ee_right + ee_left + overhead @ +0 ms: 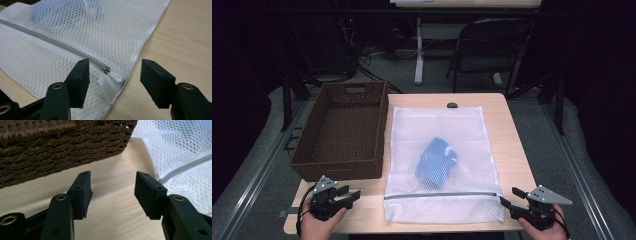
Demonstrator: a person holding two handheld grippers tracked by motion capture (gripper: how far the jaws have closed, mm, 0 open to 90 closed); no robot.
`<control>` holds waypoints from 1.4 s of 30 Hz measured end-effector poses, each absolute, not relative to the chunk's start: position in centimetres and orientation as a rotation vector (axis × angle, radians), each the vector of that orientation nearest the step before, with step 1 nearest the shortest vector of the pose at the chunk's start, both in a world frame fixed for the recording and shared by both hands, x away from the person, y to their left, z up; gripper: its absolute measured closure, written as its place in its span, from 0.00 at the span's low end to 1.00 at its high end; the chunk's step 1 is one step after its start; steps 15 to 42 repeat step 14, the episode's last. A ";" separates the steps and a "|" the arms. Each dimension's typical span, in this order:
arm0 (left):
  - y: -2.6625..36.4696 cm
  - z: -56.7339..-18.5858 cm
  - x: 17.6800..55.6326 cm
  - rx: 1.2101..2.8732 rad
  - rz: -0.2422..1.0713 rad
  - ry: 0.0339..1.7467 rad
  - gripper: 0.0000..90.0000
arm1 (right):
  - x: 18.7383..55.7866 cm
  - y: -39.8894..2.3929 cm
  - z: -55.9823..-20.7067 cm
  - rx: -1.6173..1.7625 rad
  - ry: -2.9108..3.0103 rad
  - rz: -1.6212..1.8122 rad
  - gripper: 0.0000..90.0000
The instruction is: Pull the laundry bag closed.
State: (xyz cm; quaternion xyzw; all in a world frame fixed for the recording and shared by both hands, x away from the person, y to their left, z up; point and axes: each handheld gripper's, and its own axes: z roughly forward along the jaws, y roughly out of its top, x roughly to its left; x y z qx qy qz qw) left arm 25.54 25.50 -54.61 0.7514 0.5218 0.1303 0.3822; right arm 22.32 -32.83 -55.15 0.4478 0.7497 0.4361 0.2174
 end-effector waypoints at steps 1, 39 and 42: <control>25.5 -54.7 25.6 1.913 0.330 1.333 0.53 | 22.3 -32.9 -55.4 1.249 2.077 1.212 0.45; 26.0 -55.5 25.9 1.912 0.319 1.357 0.49 | 22.5 -33.7 -56.1 1.302 2.034 1.235 0.44; 26.0 -55.5 25.9 1.912 0.319 1.357 0.49 | 22.5 -33.7 -56.1 1.302 2.034 1.235 0.44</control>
